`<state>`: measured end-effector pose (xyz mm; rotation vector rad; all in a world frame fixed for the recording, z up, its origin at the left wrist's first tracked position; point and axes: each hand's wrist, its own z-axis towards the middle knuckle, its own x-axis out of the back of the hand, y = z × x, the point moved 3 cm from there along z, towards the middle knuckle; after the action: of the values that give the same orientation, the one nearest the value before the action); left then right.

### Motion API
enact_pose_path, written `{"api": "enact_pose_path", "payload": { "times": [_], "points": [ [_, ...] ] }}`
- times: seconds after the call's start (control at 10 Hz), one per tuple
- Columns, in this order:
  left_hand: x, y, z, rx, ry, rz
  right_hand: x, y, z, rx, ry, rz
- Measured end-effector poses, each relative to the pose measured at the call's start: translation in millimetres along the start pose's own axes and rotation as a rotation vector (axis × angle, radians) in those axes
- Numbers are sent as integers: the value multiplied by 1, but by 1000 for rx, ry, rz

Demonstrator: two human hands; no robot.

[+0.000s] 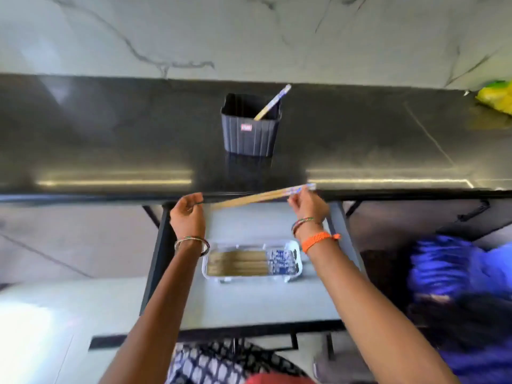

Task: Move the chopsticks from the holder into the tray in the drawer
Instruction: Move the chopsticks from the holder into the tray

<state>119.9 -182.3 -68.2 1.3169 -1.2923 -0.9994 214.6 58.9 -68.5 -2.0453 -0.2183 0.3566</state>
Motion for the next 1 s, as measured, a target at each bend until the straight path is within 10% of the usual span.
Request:
{"api": "enact_pose_path", "payload": {
  "times": [0.2,0.5,1.0],
  "points": [
    [46,-87,-6,351,-78,392,35,108,-34,-128,122,-236],
    [33,-91,-25,308,-299,714,63,127,-46,-221,363,-170],
    [32,-106,-24,270,-384,886,30,130,-49,-380,-40,-259]
  ]
}}
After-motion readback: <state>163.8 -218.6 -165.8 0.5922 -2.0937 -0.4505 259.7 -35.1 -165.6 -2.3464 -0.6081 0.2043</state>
